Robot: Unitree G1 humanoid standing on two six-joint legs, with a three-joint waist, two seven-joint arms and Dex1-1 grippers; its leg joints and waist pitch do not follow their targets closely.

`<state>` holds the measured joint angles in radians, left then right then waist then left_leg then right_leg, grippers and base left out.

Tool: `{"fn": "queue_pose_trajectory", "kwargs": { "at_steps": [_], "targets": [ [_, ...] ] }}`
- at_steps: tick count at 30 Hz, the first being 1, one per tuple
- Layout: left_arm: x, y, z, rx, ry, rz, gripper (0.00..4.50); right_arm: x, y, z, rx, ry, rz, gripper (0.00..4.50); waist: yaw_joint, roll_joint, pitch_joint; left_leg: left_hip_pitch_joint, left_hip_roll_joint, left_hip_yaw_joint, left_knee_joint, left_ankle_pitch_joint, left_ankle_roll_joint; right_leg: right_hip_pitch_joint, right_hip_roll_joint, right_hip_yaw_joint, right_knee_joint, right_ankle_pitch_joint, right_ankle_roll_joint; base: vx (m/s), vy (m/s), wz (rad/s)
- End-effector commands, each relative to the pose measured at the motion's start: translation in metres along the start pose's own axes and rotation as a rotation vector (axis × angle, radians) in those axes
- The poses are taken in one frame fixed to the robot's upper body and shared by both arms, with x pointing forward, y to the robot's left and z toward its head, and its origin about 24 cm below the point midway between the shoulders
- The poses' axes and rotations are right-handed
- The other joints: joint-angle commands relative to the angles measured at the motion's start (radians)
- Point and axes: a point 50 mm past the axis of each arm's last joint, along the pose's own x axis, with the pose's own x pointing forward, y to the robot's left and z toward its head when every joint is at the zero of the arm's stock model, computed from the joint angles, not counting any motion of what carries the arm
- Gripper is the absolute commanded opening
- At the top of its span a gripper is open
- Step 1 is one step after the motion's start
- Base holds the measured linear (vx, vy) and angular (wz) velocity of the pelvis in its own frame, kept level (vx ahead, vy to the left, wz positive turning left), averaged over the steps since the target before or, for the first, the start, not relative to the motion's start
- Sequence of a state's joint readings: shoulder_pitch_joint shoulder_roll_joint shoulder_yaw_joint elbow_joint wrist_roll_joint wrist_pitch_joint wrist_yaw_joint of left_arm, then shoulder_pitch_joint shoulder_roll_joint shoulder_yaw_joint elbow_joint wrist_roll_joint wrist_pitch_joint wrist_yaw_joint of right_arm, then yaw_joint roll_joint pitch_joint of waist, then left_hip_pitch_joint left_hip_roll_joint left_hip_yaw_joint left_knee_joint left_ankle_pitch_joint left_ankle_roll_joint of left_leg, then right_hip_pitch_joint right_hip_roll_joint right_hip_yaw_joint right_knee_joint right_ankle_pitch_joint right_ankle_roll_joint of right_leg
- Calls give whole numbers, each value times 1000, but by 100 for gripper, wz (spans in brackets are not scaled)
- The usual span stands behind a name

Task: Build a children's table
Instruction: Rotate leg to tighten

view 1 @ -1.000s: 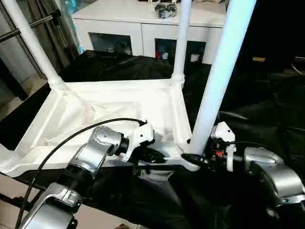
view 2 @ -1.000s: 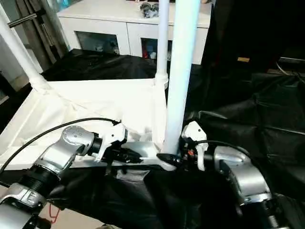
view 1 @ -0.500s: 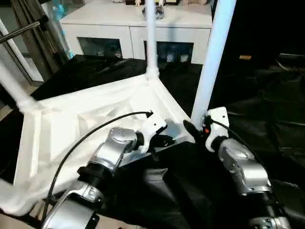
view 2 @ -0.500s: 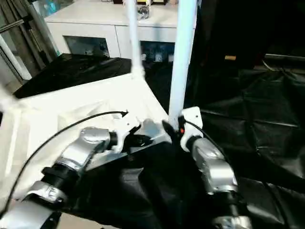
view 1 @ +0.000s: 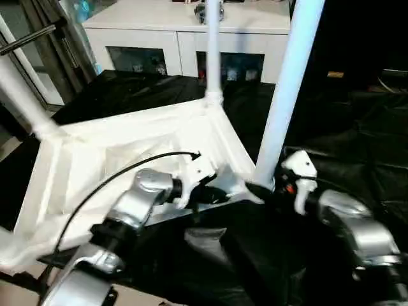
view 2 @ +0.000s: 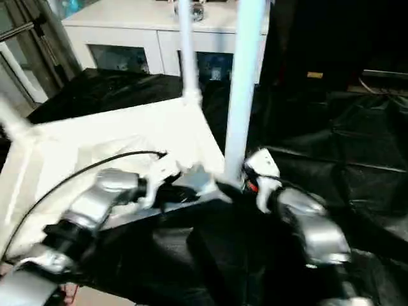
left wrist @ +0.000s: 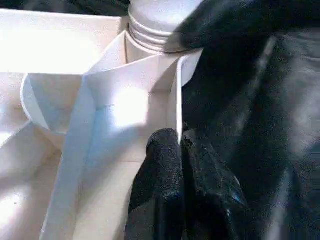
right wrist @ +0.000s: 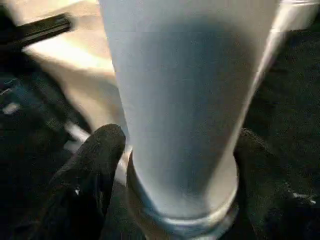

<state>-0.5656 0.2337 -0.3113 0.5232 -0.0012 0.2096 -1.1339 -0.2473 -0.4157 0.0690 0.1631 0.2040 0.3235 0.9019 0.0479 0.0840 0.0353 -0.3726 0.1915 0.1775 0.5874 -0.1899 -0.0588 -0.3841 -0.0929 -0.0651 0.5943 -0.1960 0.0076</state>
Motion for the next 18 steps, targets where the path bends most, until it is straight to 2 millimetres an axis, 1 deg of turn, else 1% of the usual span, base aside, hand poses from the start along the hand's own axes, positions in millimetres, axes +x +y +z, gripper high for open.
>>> {"fn": "queue_pose_trajectory", "kwargs": {
  "at_steps": [1, 2, 3, 4, 6, 7, 8, 10, 12, 14, 15, 17, 18],
  "targets": [
    [4, -4, 10, 55, -35, -51, 0, 11, 24, 4, -3, -16, 216, 351, 2, -13, -53, 7, 36, -8, -67, -188, 96, 45, -50, 35, -67, -129, -264, 0, 0, 0],
    [1, -5, 9, 62, -37, -75, 0, 6, 26, 2, -9, 5, 272, 351, 6, -11, -53, 9, 37, -9, -68, -199, 89, 46, -51, 35, -69, -150, -261, 0, 0, 0],
    [0, -6, 9, 64, -40, -92, 0, 4, 26, 1, -5, 17, 298, 351, 7, -13, -53, 10, 37, -8, -68, -204, 88, 45, -51, 36, -70, -154, -259, 0, 0, 0],
    [0, -6, 9, 64, -40, -92, 0, 4, 26, 1, -5, 17, 298, 351, 12, -14, -53, 10, 38, -8, -68, -201, 87, 45, -50, 36, -68, -153, -260, 0, 0, 0],
    [-2, -7, 10, 67, -44, -115, 0, 2, 27, 0, 5, 27, 330, 351, 16, -14, -54, 10, 39, -8, -67, -191, 86, 44, -51, 36, -65, -139, -263, 0, 0, 0],
    [-2, -7, 11, 68, -45, -121, 0, 1, 27, 0, 9, 28, 339, 335, 16, -14, -54, 7, 38, -8, -67, -181, 86, 44, -51, 36, -63, -128, -265, 0, 0, 0],
    [-4, -7, 11, 72, -42, -124, 0, 1, 28, -1, 8, 33, 343, 325, 17, -14, -55, 8, 38, -8, -66, -179, 86, 43, -52, 36, -63, -125, -267, 0, 0, 0],
    [-6, -7, 11, 78, -35, -132, 0, 0, 28, -1, 11, 39, 351, 313, 19, -13, -56, 9, 38, -8, -66, -168, 87, 44, -51, 36, -62, -113, -270, 0, 0, 0],
    [-7, -6, 10, 85, -29, -137, 0, 0, 30, -1, 14, 41, 362, 294, 20, -18, -56, 9, 39, -8, -66, -164, 87, 44, -51, 36, -61, -107, -269, 0, 0, 0],
    [-8, -6, 9, 88, -28, -142, 0, 0, 31, -1, 15, 43, 373, 294, 21, -17, -55, 10, 38, -7, -66, -168, 87, 43, -51, 36, -62, -121, -266, 0, 0, 0],
    [-8, -6, 9, 89, -28, -140, 0, 0, 32, 0, 17, 42, 376, 274, 22, -15, -56, 10, 39, -8, -65, -163, 86, 43, -52, 36, -61, -119, -265, 0, 0, 0],
    [-9, -5, 9, 88, -23, -134, 0, 1, 32, -1, 26, 40, 381, 269, 23, -17, -56, 8, 37, -8, -65, -159, 85, 44, -51, 36, -61, -114, -265, 0, 0, 0],
    [-9, -4, 9, 88, -23, -134, 0, 1, 33, -1, 26, 40, 381, 267, 24, -17, -57, 9, 38, -8, -65, -158, 84, 44, -52, 36, -60, -114, -265, 0, 0, 0]
  ]
}}
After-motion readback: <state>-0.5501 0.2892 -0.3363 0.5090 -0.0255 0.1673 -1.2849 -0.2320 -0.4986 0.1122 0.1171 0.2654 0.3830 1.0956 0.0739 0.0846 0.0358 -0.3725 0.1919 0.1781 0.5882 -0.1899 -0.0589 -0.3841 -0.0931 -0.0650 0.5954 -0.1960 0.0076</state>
